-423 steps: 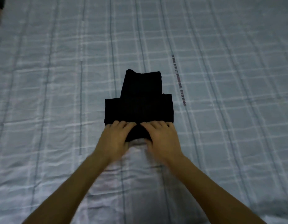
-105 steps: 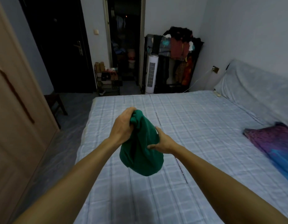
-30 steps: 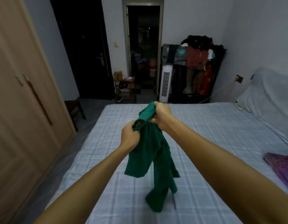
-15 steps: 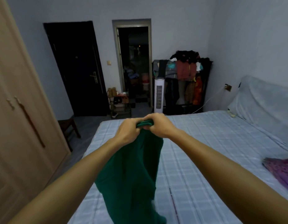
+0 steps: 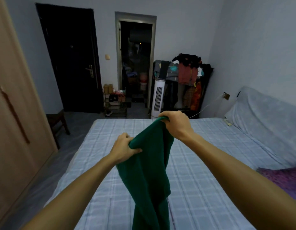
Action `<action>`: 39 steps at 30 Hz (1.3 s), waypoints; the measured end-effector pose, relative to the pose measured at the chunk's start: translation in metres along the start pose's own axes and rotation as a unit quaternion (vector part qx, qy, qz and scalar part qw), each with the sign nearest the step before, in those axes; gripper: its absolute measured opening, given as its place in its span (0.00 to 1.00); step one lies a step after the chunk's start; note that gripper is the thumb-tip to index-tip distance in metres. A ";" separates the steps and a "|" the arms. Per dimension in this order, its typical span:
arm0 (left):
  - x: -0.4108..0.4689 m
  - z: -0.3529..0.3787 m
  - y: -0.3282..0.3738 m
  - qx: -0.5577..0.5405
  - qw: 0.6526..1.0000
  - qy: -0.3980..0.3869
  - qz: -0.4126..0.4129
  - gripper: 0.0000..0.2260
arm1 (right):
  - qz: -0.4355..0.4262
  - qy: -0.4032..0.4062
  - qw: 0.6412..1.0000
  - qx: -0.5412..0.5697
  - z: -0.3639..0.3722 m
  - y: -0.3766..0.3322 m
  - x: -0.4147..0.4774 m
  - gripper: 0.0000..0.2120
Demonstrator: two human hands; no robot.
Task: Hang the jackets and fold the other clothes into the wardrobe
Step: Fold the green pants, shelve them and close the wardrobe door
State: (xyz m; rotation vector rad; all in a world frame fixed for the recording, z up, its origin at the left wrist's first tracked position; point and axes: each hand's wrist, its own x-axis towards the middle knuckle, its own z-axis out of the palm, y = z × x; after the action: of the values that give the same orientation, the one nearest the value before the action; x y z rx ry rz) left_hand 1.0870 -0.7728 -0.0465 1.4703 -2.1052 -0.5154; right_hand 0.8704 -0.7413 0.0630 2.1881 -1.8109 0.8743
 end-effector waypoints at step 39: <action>0.027 -0.024 -0.029 0.061 0.957 0.275 0.068 0.16 | -0.001 0.235 0.968 0.085 0.045 0.127 -0.060 0.13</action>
State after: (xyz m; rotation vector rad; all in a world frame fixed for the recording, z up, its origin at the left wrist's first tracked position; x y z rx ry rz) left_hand 1.1155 -0.8088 -0.0394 1.3265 -1.7908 0.0802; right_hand 0.7600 -0.7442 -0.0356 1.8526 -1.5476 1.4492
